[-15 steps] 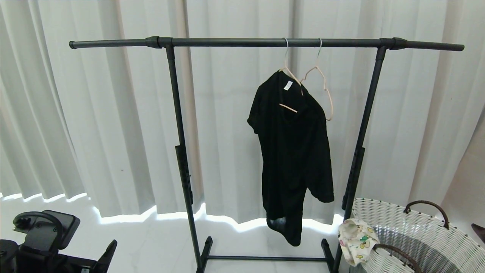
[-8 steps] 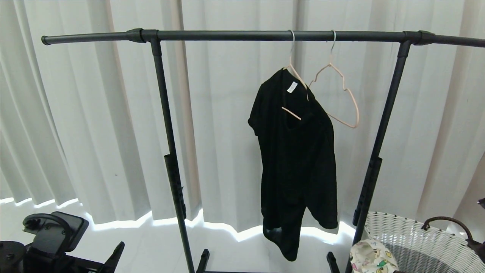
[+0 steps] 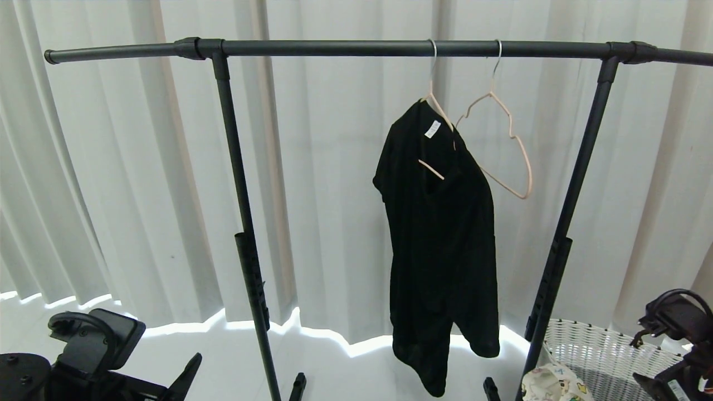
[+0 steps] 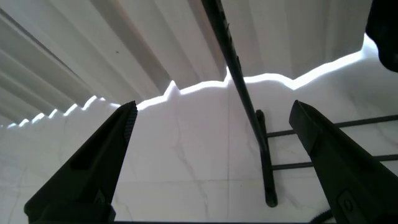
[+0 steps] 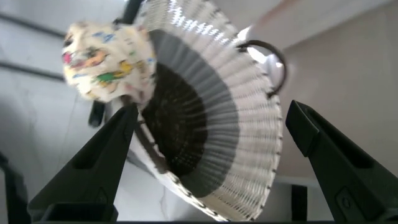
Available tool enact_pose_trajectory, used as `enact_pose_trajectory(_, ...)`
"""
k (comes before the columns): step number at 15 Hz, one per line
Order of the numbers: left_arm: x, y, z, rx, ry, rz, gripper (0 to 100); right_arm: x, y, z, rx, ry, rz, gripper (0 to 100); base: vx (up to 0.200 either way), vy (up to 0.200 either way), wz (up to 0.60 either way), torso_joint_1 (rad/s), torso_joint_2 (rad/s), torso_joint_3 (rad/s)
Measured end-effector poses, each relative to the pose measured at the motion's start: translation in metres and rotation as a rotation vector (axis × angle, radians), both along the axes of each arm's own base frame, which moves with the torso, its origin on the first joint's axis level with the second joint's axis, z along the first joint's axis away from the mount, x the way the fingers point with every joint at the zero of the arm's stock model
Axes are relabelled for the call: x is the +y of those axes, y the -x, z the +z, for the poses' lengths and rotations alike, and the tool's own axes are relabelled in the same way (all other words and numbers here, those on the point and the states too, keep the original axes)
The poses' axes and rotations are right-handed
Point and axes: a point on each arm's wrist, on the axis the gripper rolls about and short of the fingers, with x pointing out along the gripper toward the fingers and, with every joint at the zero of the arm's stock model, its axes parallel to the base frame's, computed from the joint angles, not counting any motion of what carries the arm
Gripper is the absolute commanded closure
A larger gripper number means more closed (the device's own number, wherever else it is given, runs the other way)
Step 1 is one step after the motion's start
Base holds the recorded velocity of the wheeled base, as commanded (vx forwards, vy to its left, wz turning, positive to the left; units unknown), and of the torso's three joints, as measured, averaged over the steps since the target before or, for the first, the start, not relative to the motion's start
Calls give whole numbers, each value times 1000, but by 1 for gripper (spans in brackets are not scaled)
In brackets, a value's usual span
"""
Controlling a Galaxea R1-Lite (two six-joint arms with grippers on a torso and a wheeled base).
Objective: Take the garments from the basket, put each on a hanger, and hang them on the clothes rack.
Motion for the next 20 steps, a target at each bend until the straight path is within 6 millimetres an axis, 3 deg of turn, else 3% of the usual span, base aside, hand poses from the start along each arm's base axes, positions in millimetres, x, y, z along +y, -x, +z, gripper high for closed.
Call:
enact_pose_trajectory(5, 0, 0, -2, 12, -2, 3, 0, 16, -40, -39, 88, 6, 61, 0, 0, 0, 0, 0, 0, 0)
enact_pose_trajectory(9, 0, 0, -2, 14, -4, 3, 0, 30, -63, -81, 180, -10, 71, 0, 0, 0, 0, 0, 0, 0)
enact_pose_trajectory(13, 0, 0, -2, 13, -7, 2, 0, 53, -92, -115, 216, -71, 52, 0, 0, 0, 0, 0, 0, 0)
enact_pose_trajectory(20, 1, 4, -7, 31, -17, -1, 0, 52, -116, -148, 248, -19, -42, 0, 0, 0, 0, 0, 0, 0)
